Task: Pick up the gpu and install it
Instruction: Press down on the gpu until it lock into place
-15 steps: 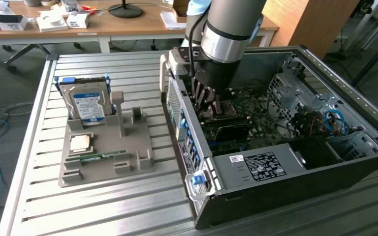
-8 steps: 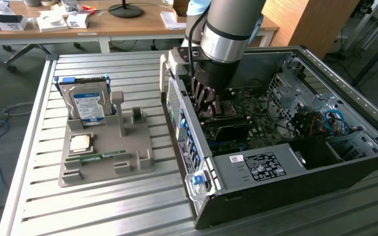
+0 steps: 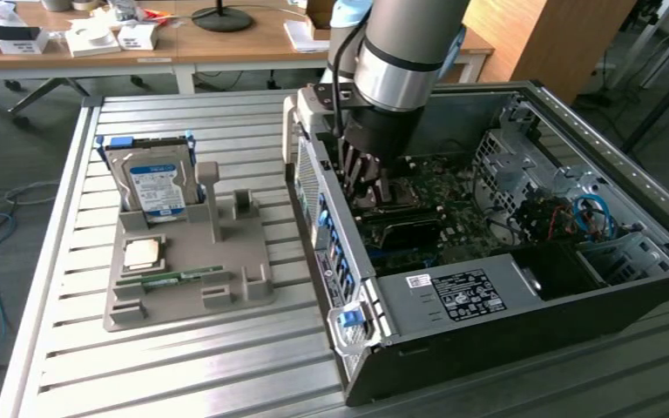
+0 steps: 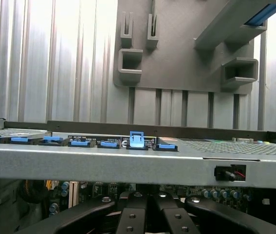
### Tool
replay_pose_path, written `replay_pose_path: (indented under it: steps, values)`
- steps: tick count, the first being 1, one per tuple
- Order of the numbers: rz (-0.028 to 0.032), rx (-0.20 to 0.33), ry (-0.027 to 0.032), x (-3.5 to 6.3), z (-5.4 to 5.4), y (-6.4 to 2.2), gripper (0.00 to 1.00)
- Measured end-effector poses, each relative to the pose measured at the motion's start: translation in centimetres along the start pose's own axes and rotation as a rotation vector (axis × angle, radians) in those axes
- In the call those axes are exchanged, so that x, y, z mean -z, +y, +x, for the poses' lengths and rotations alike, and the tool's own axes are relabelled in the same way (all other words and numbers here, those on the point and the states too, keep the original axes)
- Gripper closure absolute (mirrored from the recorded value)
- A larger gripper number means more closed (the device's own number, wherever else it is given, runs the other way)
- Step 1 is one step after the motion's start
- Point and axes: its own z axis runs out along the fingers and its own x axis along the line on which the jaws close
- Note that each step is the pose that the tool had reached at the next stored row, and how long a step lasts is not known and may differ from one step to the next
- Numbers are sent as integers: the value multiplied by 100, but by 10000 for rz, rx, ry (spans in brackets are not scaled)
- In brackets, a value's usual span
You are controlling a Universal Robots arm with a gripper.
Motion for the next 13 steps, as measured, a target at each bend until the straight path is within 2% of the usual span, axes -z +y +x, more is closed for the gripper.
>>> replay_pose_path:
  steps: [13]
  values:
    - [-5,-11,1,2,0,-5,89]
